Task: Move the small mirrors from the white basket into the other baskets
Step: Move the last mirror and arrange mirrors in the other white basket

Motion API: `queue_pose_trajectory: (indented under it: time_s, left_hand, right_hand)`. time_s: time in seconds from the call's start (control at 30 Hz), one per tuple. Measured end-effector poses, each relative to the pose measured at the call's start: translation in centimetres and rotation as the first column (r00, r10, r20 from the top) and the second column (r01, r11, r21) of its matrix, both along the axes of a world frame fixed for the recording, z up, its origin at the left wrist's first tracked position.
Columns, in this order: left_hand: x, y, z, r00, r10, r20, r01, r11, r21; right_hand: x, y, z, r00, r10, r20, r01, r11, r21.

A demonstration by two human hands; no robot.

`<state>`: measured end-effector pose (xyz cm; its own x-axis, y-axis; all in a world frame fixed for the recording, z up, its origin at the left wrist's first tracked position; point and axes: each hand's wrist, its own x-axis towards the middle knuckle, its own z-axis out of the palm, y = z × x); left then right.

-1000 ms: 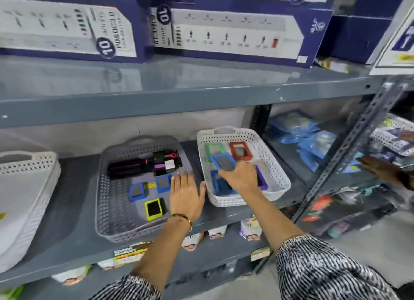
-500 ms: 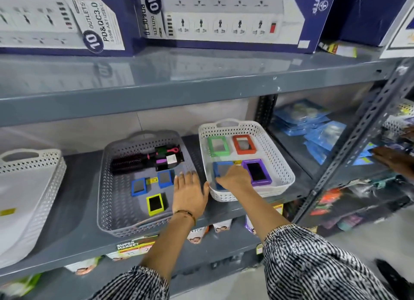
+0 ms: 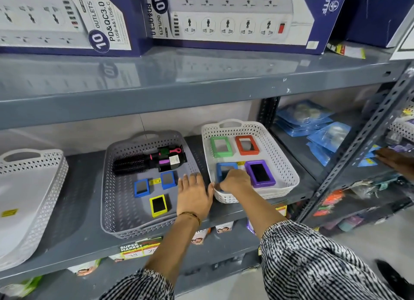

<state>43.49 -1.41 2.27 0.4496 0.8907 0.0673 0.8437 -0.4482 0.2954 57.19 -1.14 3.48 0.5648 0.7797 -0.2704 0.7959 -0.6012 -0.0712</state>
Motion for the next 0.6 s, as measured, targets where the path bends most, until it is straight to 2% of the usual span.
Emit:
queue_pose_trajectory:
  time_s: [0.6]
  left_hand:
    - [0.05, 0.03, 0.04, 1.000, -0.019, -0.012, 0.019, 1.000, -0.017]
  right_hand:
    - [-0.54, 0.03, -0.36, 0.999, -0.043, 0.001, 0.043, 0.999, 0.000]
